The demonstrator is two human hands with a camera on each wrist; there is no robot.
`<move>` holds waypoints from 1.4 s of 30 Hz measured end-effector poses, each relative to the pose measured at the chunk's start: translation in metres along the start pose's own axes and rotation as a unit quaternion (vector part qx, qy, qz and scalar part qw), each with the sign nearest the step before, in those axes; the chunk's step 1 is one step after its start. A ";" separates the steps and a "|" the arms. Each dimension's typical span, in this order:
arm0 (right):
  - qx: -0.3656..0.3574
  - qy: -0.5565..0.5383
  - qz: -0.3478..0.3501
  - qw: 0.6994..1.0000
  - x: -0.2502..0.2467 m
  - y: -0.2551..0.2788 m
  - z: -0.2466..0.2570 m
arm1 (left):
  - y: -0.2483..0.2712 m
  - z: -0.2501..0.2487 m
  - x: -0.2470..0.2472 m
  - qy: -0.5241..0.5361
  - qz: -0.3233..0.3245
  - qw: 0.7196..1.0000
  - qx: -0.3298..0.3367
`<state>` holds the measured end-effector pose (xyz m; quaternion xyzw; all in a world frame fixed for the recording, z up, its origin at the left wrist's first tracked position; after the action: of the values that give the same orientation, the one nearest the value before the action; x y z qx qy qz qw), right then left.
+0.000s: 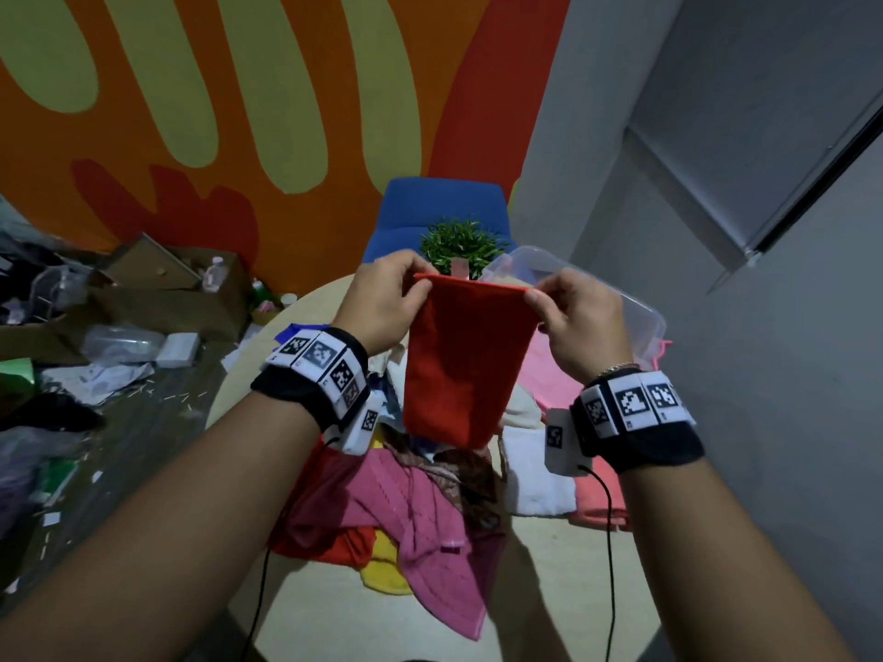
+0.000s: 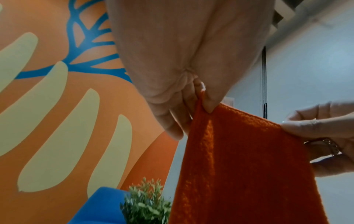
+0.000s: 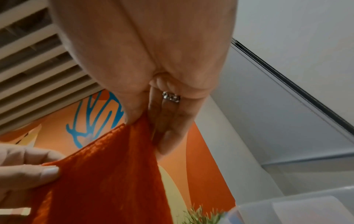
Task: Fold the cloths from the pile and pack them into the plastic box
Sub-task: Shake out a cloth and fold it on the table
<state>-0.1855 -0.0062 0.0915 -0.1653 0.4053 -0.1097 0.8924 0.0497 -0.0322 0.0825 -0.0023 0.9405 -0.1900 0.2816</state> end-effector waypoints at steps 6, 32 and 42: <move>-0.028 -0.116 0.004 0.993 -0.014 -0.002 0.017 | -0.004 -0.022 -0.019 0.073 0.004 0.997 0.002; 0.140 0.140 0.304 0.932 0.154 0.106 -0.111 | 0.119 0.156 0.101 -0.097 0.219 0.939 -0.247; 0.094 0.063 0.309 0.945 0.168 0.123 -0.121 | 0.126 0.185 0.121 -0.141 0.153 0.944 -0.257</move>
<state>-0.1605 0.0270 -0.1459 0.0594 0.4794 0.1233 0.8669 0.0585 0.0054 -0.1688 0.0425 0.8969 0.1061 0.4271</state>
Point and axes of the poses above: each hand's wrist, its own y-axis away from the middle knuckle, its own x-axis out of the palm, z = x × y, the point moved 4 cm from there along -y, towards the middle knuckle, and after that the axes turned 5 degrees about y, right-handed, at the moved point
